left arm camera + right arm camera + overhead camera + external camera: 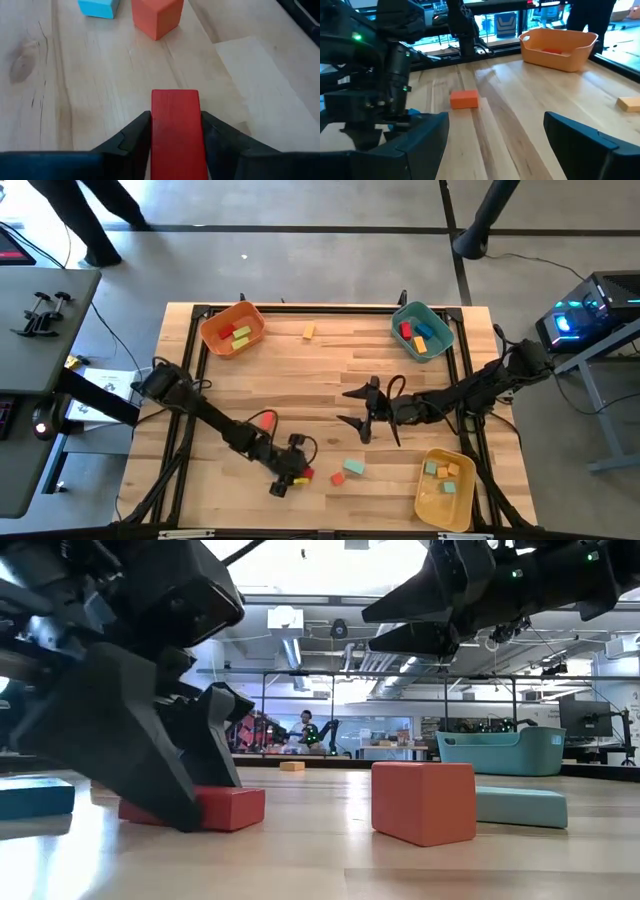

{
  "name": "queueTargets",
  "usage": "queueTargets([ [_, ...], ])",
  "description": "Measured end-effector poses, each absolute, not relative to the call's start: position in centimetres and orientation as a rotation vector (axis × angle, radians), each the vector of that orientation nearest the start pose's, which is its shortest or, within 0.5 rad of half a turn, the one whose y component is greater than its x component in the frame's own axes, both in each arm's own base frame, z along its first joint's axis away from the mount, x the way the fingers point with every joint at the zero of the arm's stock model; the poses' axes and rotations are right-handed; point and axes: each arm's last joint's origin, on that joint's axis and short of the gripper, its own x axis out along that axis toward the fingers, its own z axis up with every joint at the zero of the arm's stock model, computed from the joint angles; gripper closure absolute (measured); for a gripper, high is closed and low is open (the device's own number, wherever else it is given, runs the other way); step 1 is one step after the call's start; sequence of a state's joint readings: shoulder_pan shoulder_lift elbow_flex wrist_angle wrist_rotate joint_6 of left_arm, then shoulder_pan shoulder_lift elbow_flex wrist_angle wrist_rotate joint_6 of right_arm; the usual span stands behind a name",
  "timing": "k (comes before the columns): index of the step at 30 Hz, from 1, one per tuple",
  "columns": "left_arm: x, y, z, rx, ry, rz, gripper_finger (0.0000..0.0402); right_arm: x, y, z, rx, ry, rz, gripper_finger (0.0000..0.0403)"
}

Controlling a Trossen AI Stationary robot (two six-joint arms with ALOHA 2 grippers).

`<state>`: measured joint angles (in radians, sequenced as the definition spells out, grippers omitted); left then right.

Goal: Sort blocks by size
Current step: Put the thin red rectangular block into the orange bin

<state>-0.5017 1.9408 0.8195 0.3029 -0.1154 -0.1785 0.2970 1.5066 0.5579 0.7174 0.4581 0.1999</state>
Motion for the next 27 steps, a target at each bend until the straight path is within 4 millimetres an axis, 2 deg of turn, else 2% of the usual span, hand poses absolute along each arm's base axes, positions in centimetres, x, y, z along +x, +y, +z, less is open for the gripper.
queueTargets([
  [3, 29.9, -15.3, 8.3, 0.021, 0.827, -0.298, 0.0301, 27.7, 7.3, 18.1, 0.121, 0.204, -0.146, 0.008],
  [6, 29.6, -14.6, 8.7, -0.027, 0.835, -0.285, 0.0303, 27.5, 7.6, 18.6, 0.128, 0.193, -0.097, 0.008],
  [9, 29.2, -14.1, 9.9, 0.006, 0.836, -0.231, 0.0303, 27.1, 8.0, 19.2, 0.129, 0.187, -0.078, 0.008],
  [12, 28.6, -12.7, 12.3, 0.102, 0.819, -0.051, 0.0303, 26.8, 8.3, 19.5, 0.129, 0.186, -0.065, 0.008],
  [15, 27.9, -10.7, 16.6, 0.173, 0.753, 0.202, 0.0303, 26.7, 8.4, 19.4, 0.131, 0.194, -0.06, 0.008],
  [18, 26.7, -7.8, 20.1, 0.179, 0.706, 0.454, 0.0303, 26.7, 8.5, 19.2, 0.144, 0.213, -0.06, 0.008],
  [21, 25.4, -3.7, 23.3, 0.049, 0.646, 0.668, 0.0303, 26.7, 8.5, 18.9, 0.149, 0.234, -0.068, 0.008],
  [23, 24.1, -0.7, 24.0, 0.007, 0.709, 0.763, 0.0303, 26.8, 8.6, 18.8, 0.16, 0.233, -0.07, 0.008],
  [27, 21.6, 5.3, 23.9, -0.091, 0.84, 1.001, 0.0303, 26.8, 8.6, 18.5, 0.164, 0.242, -0.074, 0.008],
])
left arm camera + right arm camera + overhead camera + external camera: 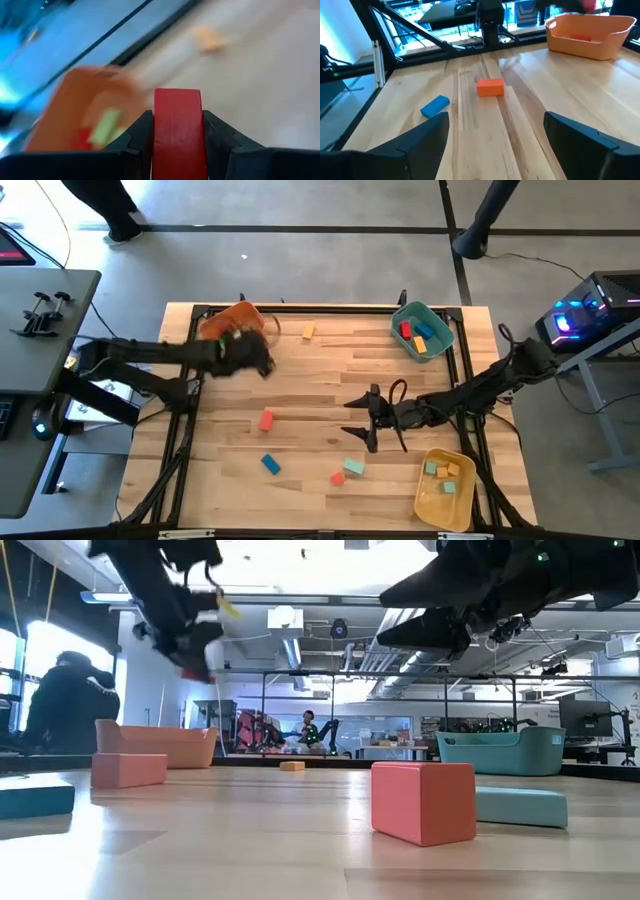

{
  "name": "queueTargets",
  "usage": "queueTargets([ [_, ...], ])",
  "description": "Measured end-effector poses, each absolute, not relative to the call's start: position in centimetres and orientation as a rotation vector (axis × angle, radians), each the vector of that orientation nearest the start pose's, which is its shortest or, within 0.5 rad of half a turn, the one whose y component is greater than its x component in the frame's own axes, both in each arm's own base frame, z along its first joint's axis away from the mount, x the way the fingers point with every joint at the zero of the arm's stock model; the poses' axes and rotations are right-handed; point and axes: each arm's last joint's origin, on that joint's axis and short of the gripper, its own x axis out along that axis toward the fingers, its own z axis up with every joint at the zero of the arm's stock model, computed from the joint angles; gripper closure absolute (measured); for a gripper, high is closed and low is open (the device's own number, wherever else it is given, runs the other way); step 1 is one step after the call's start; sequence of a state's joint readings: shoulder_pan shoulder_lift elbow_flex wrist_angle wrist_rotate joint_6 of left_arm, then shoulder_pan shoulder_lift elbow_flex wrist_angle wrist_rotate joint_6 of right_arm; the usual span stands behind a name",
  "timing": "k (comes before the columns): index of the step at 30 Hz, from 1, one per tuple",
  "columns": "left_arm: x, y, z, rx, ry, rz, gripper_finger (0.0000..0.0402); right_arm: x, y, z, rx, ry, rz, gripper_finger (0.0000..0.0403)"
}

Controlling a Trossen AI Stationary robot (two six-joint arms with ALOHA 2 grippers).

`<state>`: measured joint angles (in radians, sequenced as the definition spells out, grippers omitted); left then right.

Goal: Sort blocks by size
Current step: Put the thin red rectangular block into the orange bin, then put the thick orange rectangular block into the green bin

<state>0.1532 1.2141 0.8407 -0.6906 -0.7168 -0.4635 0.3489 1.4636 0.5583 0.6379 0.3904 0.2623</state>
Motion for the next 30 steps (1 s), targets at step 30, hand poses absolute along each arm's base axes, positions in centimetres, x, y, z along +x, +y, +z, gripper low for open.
queueTargets([
  [30, 16.7, 14.6, 23.6, -0.372, 0.979, 1.105, 0.0215, 26.8, 8.5, 18.2, 0.196, 0.258, -0.107, 0.008],
])
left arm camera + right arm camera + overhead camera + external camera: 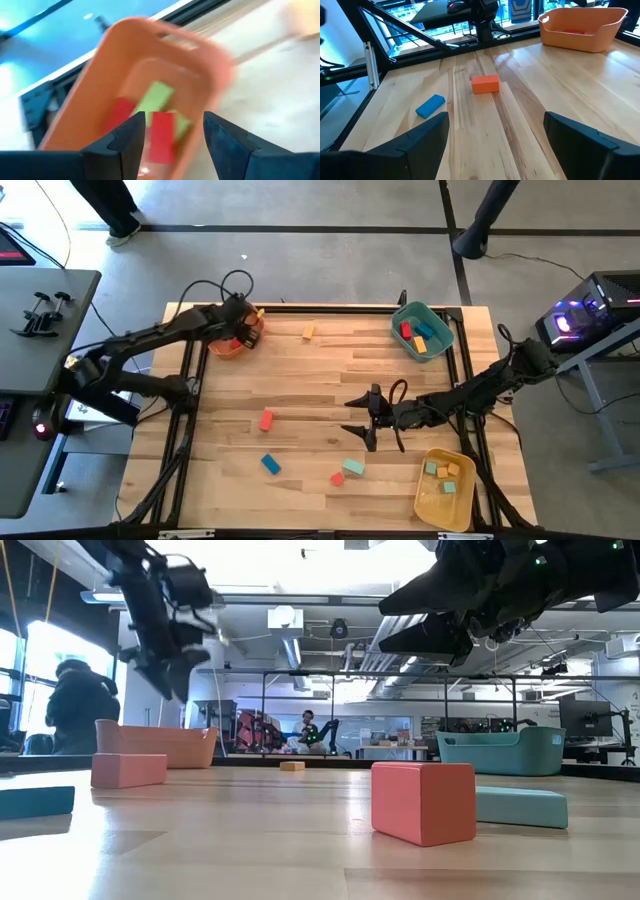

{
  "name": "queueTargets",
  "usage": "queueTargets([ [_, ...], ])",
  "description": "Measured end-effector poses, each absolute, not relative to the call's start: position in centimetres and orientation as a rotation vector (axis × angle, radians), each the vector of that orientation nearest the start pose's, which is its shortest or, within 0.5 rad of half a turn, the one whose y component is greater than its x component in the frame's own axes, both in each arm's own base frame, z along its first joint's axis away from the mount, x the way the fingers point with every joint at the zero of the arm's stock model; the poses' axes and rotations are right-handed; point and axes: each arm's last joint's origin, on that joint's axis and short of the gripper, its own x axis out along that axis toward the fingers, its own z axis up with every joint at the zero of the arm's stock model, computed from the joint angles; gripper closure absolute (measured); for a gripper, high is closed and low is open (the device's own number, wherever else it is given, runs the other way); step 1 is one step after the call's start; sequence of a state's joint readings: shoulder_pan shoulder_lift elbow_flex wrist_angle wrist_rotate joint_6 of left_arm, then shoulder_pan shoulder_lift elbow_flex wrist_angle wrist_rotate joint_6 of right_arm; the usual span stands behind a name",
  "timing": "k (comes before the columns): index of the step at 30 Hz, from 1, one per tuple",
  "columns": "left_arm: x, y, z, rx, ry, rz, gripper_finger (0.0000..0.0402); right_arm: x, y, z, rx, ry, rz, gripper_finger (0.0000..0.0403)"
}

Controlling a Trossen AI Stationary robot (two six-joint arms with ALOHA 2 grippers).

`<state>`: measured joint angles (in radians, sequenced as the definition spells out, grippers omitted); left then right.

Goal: Sort blocks by size
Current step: Put the thick orange rectangular block into the green bin

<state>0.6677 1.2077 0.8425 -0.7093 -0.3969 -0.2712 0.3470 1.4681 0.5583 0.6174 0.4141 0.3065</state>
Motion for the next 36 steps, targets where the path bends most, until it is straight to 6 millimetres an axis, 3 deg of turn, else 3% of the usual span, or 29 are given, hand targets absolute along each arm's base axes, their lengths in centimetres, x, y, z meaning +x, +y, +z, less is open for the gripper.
queueTargets([
  [7, 18.6, 9.9, 25.3, -0.283, 0.758, 0.875, 0.0215, 26.8, 8.5, 18.2, 0.196, 0.259, -0.107, 0.008],
  [12, 20.7, 5.5, 23.8, -0.246, 0.553, 0.641, 0.0214, 26.8, 8.5, 18.2, 0.195, 0.259, -0.107, 0.008],
  [16, 22.1, 1.3, 22.8, -0.267, 0.285, 0.33, 0.0214, 26.8, 8.4, 18.2, 0.183, 0.259, -0.11, 0.008],
  [23, 21.2, -4.6, 23.5, -0.176, -0.141, -0.008, 0.0214, 26.6, 8.9, 18.5, 0.12, 0.253, -0.083, 0.008],
  [29, 20.6, -7.7, 25.0, -0.055, -0.224, -0.103, 0.0216, 24.9, 9.8, 21.3, 0.039, 0.154, -0.105, 0.008],
  [36, 20.1, -9.6, 25.9, 0.044, -0.23, -0.098, 0.0222, 22.9, 10.1, 23.7, 0.006, 0.089, -0.199, 0.008],
])
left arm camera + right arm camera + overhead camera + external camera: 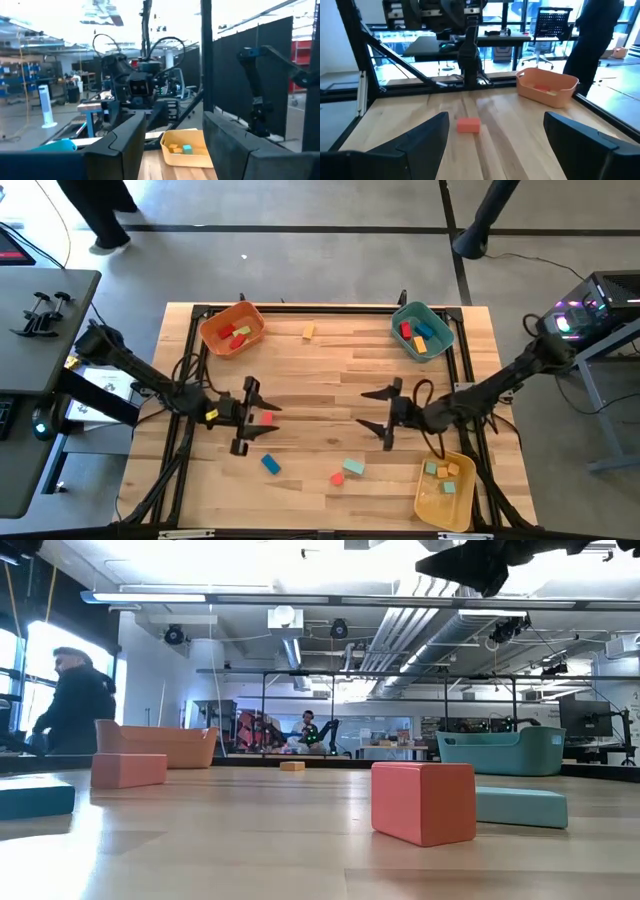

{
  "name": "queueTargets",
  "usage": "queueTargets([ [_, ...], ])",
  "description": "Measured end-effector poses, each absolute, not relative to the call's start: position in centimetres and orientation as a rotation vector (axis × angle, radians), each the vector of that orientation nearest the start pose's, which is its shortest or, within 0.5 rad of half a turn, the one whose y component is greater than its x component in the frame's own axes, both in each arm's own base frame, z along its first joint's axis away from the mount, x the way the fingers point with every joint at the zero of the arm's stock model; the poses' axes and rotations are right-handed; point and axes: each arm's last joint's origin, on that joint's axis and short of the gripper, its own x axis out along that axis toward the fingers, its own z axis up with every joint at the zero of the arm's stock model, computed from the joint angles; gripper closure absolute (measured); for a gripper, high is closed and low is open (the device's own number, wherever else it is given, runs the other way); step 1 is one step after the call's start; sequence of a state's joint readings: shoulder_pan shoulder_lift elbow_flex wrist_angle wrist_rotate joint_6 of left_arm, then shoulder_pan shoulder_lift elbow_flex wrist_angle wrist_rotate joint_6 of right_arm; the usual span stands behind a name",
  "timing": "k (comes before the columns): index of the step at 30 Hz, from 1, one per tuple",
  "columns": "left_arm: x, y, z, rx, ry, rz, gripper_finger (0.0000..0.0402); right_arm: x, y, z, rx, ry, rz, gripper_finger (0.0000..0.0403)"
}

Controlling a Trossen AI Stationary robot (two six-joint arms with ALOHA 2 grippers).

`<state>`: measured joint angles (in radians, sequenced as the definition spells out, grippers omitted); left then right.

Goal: Sort blocks by size
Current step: Put the thick orange rectangular block into the green bin

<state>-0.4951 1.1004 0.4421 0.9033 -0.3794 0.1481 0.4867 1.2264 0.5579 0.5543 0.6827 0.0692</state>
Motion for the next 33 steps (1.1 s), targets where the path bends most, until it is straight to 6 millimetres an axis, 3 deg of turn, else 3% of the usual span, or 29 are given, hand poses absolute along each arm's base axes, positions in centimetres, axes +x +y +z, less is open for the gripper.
queueTargets([
  [4, 20.1, -9.8, 25.5, 0.034, -0.188, -0.106, 0.0222, 22.9, 10.1, 23.5, 0.009, 0.101, -0.199, 0.008],
  [8, 20.4, -9.2, 24.2, -0.19, -0.044, -0.034, 0.0222, 23.3, 10.1, 22.5, 0.042, 0.149, -0.213, 0.008],
  [13, 20.1, -8.9, 22.1, -0.204, 0.248, 0.092, 0.0226, 24.0, 10.0, 21.3, 0.049, 0.184, -0.235, 0.008],
  [23, 19.7, -9.6, 25.0, -0.32, 0.768, 0.467, 0.0274, 24.1, 10.0, 20.8, 0.01, 0.184, -0.357, 0.008],
  [30, 19.5, -10.7, 22.7, -0.394, 0.984, 0.673, 0.0305, 24.1, 9.9, 20.6, 0.009, 0.194, -0.364, 0.008],
  [33, 20.0, -11.5, 21.6, -0.448, 0.982, 0.721, 0.0307, 24.1, 9.9, 20.6, 0.004, 0.195, -0.363, 0.008],
])
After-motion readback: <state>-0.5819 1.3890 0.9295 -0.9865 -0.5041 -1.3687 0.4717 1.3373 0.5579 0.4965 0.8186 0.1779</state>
